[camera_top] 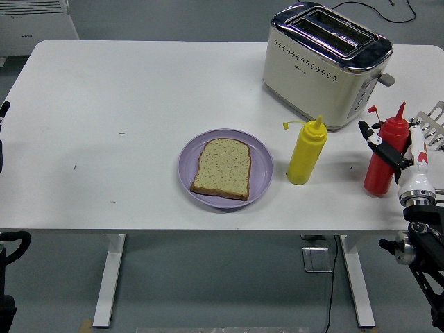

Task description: Pick up the cup,pour liquid into bread,place the cup on the desk

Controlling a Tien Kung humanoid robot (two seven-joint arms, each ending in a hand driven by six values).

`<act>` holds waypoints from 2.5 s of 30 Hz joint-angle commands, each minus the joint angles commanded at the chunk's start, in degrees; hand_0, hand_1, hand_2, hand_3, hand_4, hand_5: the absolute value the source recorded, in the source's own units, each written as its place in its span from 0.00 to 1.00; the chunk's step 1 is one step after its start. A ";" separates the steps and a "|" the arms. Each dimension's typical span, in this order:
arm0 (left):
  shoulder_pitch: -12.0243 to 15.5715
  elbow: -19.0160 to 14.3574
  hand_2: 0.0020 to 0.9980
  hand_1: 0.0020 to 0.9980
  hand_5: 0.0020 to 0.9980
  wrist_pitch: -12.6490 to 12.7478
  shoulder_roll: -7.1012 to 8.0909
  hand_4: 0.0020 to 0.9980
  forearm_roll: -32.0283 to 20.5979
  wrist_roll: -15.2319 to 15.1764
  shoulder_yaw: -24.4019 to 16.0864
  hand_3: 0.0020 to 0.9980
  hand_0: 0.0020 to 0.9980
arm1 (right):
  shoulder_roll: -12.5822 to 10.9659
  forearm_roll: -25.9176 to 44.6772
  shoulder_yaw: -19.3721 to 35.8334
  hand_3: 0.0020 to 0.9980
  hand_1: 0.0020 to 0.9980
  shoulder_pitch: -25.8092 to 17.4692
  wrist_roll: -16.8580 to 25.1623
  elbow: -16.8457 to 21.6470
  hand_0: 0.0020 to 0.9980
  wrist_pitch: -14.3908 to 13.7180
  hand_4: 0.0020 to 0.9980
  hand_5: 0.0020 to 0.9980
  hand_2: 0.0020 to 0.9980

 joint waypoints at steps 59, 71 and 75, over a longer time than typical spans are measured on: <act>0.51 0.08 0.76 0.75 1.00 0.14 -0.43 0.67 -0.04 -0.04 -0.63 0.68 0.72 | -7.30 -55.92 -23.66 0.27 0.04 34.76 -13.91 4.39 0.00 -1.14 0.90 0.30 0.18; 0.36 0.08 0.76 0.75 1.00 0.23 -0.51 0.67 -0.18 -0.06 -1.12 0.68 0.72 | -8.35 -72.47 -36.28 0.30 0.05 44.78 -19.85 -2.36 0.00 3.24 0.89 0.30 0.20; 0.26 0.05 0.76 0.75 1.00 0.21 -0.50 0.67 -0.19 -0.07 -1.14 0.68 0.72 | -8.70 -72.47 -40.86 0.30 0.05 46.57 -20.02 -3.13 0.00 3.61 0.89 0.30 0.20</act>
